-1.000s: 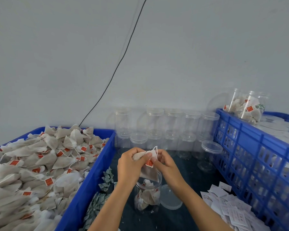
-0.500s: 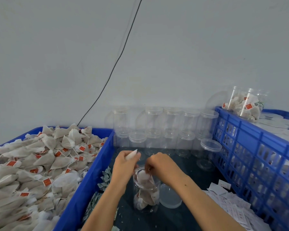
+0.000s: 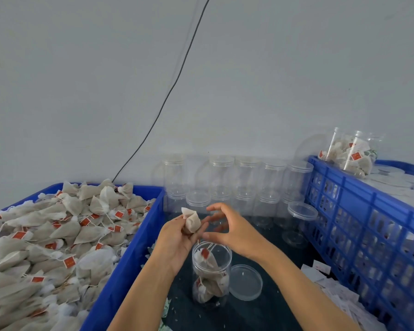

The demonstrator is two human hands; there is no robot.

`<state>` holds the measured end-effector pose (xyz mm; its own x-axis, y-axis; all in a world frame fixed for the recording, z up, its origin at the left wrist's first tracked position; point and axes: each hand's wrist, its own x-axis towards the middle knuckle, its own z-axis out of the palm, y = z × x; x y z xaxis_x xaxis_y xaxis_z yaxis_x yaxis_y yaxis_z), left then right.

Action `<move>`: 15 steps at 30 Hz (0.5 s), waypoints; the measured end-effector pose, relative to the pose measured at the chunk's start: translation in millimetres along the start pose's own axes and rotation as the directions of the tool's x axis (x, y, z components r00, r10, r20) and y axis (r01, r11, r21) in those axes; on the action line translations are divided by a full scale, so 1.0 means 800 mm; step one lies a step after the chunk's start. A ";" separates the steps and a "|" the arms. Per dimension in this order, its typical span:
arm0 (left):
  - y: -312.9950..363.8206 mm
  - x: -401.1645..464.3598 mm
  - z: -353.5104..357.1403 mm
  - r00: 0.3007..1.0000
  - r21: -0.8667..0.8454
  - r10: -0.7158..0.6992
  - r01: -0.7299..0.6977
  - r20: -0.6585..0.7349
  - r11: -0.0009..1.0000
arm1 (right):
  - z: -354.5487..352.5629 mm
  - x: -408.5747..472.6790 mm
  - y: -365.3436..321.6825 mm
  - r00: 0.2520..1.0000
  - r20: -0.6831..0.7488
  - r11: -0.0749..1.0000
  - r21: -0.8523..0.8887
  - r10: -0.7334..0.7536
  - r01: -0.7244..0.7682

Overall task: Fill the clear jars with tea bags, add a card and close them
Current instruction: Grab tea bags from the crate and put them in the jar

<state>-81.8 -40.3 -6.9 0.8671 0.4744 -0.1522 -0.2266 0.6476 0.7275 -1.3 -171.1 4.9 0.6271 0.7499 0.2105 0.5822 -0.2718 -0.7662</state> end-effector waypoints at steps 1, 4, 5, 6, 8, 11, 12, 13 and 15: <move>-0.004 0.000 0.002 1.000 0.073 0.005 -0.006 0.017 0.997 | 0.004 -0.002 0.001 1.000 -0.006 0.998 0.055 -0.015 0.015; -0.016 -0.003 0.009 0.997 0.209 0.024 -0.039 0.075 0.977 | 0.015 -0.003 0.010 0.986 -0.127 0.993 0.041 -0.105 0.111; -0.019 -0.004 0.010 0.996 0.255 0.039 -0.058 0.077 0.965 | 0.017 -0.004 0.012 0.975 -0.177 0.991 -0.017 -0.132 0.131; -0.021 -0.004 0.011 0.995 0.315 0.061 -0.082 0.075 0.946 | 0.018 -0.004 0.015 0.963 -0.221 0.988 -0.075 -0.152 0.138; -0.023 -0.005 0.008 0.988 0.477 0.133 -0.154 0.079 0.865 | 0.017 -0.004 0.022 0.950 -0.263 0.979 -0.158 -0.170 0.131; -0.021 -0.004 -0.010 0.902 0.828 0.401 -0.344 0.160 0.444 | 0.016 -0.006 0.029 0.956 -0.241 0.943 -0.324 -0.165 0.081; -0.020 -0.006 -0.021 0.852 0.894 0.493 -0.350 0.179 0.280 | 0.016 -0.007 0.031 0.965 -0.202 0.921 -0.381 -0.166 0.079; -0.020 -0.009 -0.033 0.805 0.928 0.568 -0.327 0.175 0.178 | 0.018 -0.007 0.033 0.976 -0.144 0.898 -0.430 -0.166 0.090; -0.023 -0.012 -0.058 0.758 0.958 0.642 -0.256 0.117 0.128 | 0.019 -0.008 0.033 0.987 -0.002 0.839 -0.527 -0.161 0.136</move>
<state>-106.6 -28.9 -50.0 0.5640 0.7050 0.4299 0.1738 -0.6103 0.7728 2.1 -173.9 -25.5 0.5261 0.7827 0.3327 0.8464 -0.4439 -0.2942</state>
